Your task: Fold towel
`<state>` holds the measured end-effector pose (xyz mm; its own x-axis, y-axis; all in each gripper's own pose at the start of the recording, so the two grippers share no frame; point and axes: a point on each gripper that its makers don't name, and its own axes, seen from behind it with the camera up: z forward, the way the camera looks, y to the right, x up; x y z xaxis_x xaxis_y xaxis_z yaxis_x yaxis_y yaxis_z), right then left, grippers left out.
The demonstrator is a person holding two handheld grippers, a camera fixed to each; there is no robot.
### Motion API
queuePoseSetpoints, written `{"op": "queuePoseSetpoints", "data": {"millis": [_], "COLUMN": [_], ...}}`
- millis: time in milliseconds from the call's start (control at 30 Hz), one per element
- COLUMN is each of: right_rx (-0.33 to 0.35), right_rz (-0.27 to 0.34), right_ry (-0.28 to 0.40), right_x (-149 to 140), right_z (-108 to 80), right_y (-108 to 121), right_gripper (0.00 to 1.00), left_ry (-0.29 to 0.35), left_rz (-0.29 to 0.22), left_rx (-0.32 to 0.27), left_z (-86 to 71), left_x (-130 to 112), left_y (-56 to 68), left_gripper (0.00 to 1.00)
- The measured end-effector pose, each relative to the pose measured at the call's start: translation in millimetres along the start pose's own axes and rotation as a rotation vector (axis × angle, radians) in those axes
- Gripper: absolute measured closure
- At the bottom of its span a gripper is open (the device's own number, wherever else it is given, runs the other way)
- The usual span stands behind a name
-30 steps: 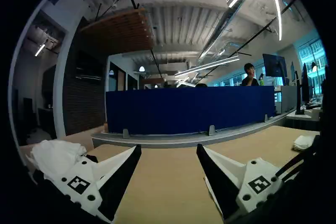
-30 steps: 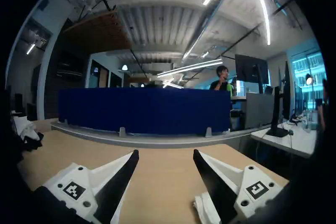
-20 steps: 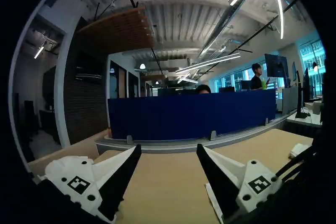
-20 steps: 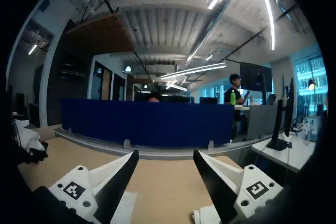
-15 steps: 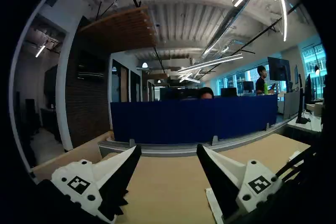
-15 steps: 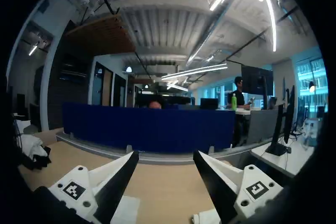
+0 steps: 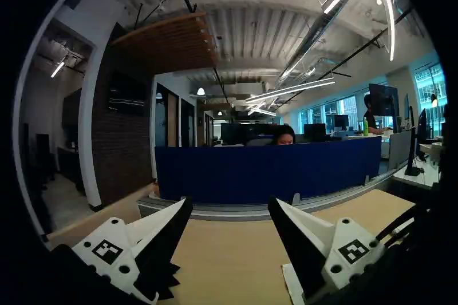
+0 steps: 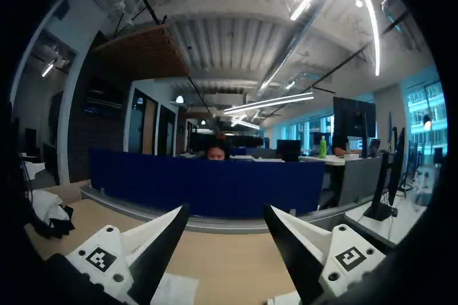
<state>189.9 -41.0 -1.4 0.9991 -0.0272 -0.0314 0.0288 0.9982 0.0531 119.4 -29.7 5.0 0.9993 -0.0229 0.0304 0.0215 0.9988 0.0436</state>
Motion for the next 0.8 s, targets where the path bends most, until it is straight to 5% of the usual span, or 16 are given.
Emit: {"op": "queuePoseSetpoints", "data": {"millis": [800], "right_rx": [-0.021], "right_rz": [-0.022], "right_ry": [0.002], "right_x": [7], "right_z": [-2.7], "right_y": [-2], "right_gripper": [0.00], "left_ry": [-0.001], "left_rz": [-0.015], "left_rx": [-0.043], "left_z": [5.6], "left_x": [2], "left_y": [14.2], "left_gripper": [0.02]}}
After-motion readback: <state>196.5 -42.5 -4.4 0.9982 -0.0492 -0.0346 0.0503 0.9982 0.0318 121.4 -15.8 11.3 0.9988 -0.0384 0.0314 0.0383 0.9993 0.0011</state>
